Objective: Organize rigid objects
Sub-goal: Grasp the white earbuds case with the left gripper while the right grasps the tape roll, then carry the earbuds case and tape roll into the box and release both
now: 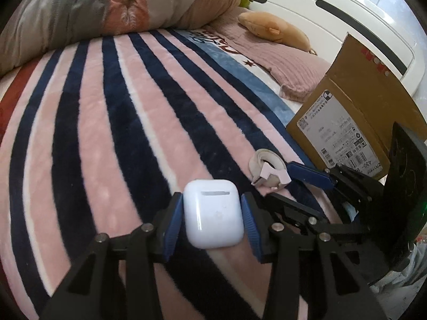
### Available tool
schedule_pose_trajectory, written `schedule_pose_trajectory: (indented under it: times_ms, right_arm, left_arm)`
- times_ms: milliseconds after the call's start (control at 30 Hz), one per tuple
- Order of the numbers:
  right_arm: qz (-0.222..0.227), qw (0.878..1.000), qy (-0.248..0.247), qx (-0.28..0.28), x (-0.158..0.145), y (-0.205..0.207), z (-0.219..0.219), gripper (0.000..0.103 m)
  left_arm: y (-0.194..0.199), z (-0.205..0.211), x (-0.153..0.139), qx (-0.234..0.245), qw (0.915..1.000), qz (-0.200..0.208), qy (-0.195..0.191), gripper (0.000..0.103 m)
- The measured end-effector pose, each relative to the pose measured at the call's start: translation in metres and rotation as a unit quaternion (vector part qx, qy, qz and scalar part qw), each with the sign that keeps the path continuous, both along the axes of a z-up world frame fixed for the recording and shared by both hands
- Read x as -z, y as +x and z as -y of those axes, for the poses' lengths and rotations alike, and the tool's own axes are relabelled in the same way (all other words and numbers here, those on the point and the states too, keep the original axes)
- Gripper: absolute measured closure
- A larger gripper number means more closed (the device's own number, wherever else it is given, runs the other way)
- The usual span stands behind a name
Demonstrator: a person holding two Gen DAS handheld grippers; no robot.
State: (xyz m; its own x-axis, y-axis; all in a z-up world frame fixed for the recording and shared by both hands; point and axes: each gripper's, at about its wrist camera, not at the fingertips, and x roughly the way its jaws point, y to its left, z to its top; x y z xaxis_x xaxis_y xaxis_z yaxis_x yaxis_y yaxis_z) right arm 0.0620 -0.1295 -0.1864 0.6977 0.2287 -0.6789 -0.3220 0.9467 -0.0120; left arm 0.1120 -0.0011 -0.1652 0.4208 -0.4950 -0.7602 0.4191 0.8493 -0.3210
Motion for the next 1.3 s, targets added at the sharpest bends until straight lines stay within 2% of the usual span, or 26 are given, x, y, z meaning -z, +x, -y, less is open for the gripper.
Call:
schedule_pose_trajectory:
  times_ms: [167,233,367,600,767,867,933,1067,1167,1300]
  right_arm:
    - [0.005,1.0,-0.016,0.004,0.004,0.011,-0.008,0.056]
    - [0.005,1.0,-0.016,0.002,0.003,0.013,-0.008,0.06]
    - [0.016,1.0,-0.02,-0.006,-0.005,0.009,-0.01,0.06]
    - [0.05,0.997,0.0,-0.052,-0.045,-0.021,-0.023,0.06]
    - [0.082,0.992,0.023,-0.091,-0.086,-0.046,-0.02,0.06]
    - [0.112,0.987,0.025,-0.109,-0.114,-0.061,-0.009,0.06]
    - [0.128,0.985,0.031,-0.107,-0.133,-0.069,0.008,0.06]
    - [0.142,0.987,0.032,-0.069,-0.165,-0.078,0.06,0.06]
    - [0.123,0.992,0.022,-0.017,-0.174,-0.074,0.111,0.059]
    - [0.077,0.996,0.009,0.048,-0.162,-0.054,0.177,0.059]
  left_arm:
    - [-0.001,0.003,0.005,-0.026,0.9995,0.015,0.005,0.063]
    - [-0.003,0.001,0.004,-0.033,0.9993,0.015,-0.002,0.063]
    - [-0.013,-0.011,-0.008,-0.044,0.9989,0.019,-0.002,0.063]
    - [-0.049,-0.042,-0.059,-0.073,0.9952,0.065,0.001,0.063]
    - [-0.073,-0.038,-0.111,-0.067,0.9919,0.107,0.004,0.063]
    - [-0.082,-0.02,-0.143,-0.05,0.9882,0.145,0.002,0.063]
    - [-0.084,-0.001,-0.165,-0.028,0.9867,0.159,-0.016,0.063]
    - [-0.079,0.047,-0.196,0.017,0.983,0.181,-0.027,0.063]
    - [-0.07,0.091,-0.207,0.061,0.9806,0.183,-0.034,0.063]
    - [-0.055,0.145,-0.207,0.109,0.9794,0.167,-0.032,0.063]
